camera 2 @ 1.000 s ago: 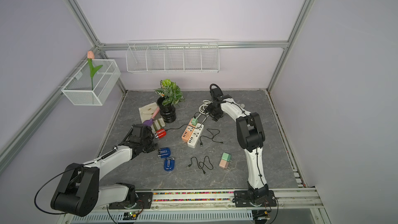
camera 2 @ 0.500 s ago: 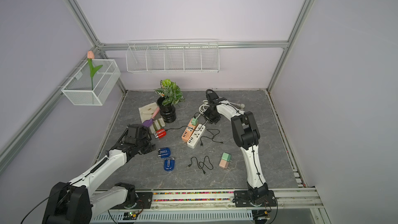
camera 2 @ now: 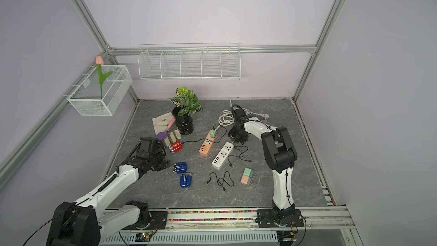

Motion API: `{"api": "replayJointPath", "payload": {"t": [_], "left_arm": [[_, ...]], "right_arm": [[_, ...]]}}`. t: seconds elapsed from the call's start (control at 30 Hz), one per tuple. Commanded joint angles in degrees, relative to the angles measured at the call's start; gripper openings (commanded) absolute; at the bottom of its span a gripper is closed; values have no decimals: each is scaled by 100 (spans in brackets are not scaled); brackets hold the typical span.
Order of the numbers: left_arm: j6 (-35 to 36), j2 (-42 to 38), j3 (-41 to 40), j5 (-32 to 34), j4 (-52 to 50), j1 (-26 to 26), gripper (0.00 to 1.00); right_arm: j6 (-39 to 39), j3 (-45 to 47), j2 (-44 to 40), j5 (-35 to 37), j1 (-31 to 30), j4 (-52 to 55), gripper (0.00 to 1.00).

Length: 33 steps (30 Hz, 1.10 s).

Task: Charge the electric shaver
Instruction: Move the socket to the center of the board.

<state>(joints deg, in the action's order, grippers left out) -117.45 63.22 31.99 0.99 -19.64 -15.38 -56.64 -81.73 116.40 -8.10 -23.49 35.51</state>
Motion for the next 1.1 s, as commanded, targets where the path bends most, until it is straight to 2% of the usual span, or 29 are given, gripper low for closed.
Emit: {"api": "replayJointPath", "payload": {"t": [0.0,0.4,0.6,0.83,0.97,1.07], "left_arm": [[-639,-1,159,-99,-167,26,85],[-587,5,97,-92,-81,26,83],[-332,21,156,-101,21,26,83],[498,41,509,-251,-289,27,85],[1130,58,807,-327,-585,26,86],[1743,132,1143,-409,-973,27,86]], "right_arm": [[-329,369,-265,-265,-127,-102,7],[-1235,723,-357,-372,-677,-456,7],[-1273,652,-317,-324,-676,-463,7],[-1172,719,-856,-139,-545,-303,50],[-1015,733,-1415,-10,-457,-67,64],[-808,815,-1941,194,-355,248,67]]}}
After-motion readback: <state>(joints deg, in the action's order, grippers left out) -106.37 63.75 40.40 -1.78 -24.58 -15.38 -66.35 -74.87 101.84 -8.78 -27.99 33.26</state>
